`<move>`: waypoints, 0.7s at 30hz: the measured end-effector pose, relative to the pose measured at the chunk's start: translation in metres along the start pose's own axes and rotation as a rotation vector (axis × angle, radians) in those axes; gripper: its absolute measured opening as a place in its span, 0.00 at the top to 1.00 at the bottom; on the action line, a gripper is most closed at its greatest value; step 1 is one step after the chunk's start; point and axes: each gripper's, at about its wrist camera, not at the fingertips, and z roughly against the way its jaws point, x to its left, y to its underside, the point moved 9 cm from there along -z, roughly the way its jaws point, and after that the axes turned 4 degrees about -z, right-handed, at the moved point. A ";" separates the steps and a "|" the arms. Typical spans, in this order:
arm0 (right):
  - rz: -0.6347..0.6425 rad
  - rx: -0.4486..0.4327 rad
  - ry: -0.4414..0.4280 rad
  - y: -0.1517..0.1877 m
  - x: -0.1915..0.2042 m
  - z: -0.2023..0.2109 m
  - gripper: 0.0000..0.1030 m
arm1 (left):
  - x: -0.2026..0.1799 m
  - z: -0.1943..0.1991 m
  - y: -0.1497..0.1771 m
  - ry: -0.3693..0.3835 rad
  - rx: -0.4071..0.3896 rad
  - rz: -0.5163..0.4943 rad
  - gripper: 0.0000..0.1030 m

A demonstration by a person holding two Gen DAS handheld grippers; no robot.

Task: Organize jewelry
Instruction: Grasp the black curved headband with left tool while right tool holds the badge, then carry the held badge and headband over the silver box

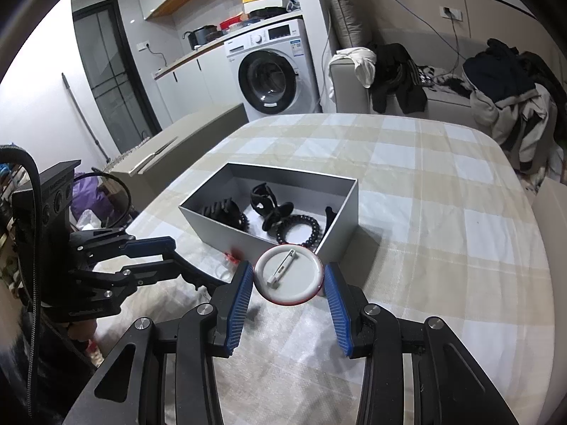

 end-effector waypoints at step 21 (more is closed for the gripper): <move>-0.185 -0.120 -0.141 -0.025 -0.012 0.027 0.61 | 0.020 0.034 -0.033 -0.017 -0.193 0.095 0.73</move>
